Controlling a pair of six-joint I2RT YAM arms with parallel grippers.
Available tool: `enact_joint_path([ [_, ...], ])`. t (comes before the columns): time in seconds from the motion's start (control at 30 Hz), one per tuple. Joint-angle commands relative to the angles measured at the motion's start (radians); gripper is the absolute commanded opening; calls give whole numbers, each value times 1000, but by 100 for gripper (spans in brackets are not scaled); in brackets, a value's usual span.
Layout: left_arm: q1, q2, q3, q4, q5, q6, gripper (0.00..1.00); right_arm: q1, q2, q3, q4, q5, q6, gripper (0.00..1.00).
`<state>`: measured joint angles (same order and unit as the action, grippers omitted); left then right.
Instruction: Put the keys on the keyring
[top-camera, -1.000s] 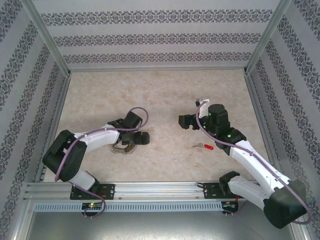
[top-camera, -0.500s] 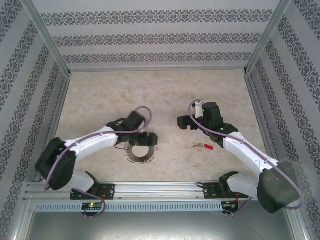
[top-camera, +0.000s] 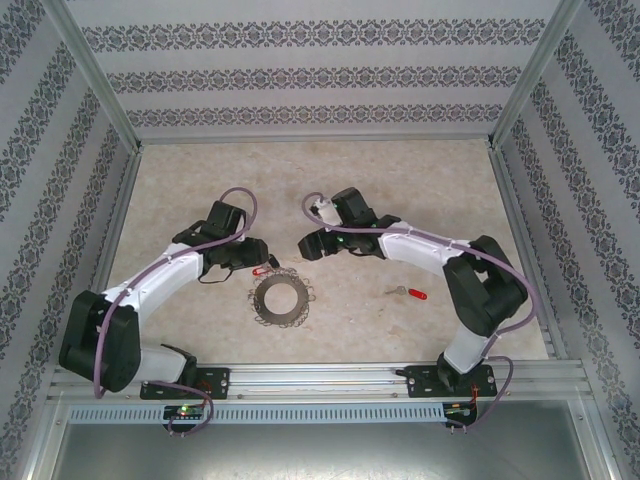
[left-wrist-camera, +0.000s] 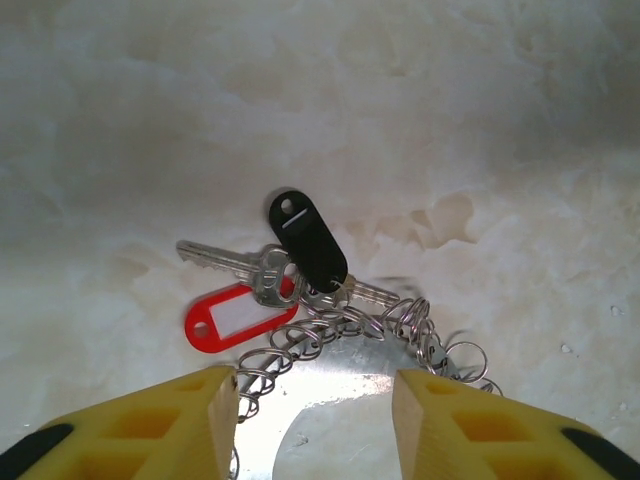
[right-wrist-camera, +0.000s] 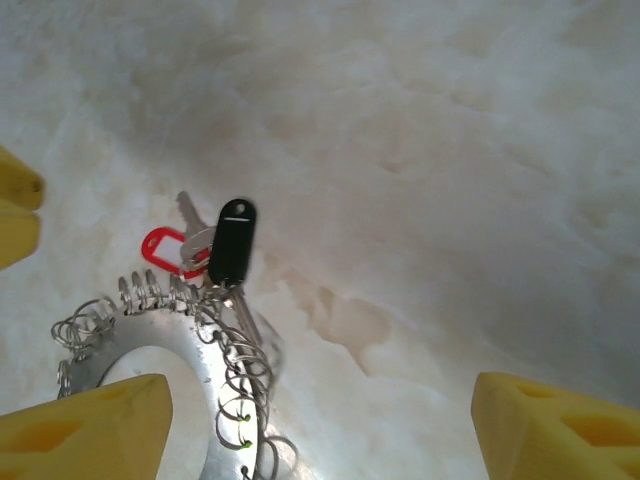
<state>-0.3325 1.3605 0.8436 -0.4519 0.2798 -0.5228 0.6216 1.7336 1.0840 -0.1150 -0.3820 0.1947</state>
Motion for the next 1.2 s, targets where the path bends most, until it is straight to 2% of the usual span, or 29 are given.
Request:
enact_joint_path([
  [0.0, 5, 12, -16, 19, -15, 14, 39, 12, 30, 56, -28, -67, -18, 67],
  [0.1, 34, -19, -39, 20, -41, -3, 33, 59, 68, 108, -52, -77, -34, 59],
  [0.17, 55, -31, -50, 24, -35, -9, 33, 86, 95, 135, -61, -78, -34, 56],
  [0.33, 64, -38, -67, 36, -20, -16, 34, 104, 132, 158, -72, -70, -38, 41],
  [0.5, 66, -39, -81, 57, -1, -15, 34, 109, 120, 132, -98, -25, -46, 42],
  [0.77, 66, -50, -106, 88, 23, -29, 34, 131, 189, 183, -109, -43, -45, 42],
  [0.93, 66, -69, -127, 97, 23, -31, 34, 131, 224, 203, -137, -19, -46, 38],
  [1.17, 66, -69, -132, 116, 39, -29, 35, 133, 267, 237, -148, -42, -48, 39],
])
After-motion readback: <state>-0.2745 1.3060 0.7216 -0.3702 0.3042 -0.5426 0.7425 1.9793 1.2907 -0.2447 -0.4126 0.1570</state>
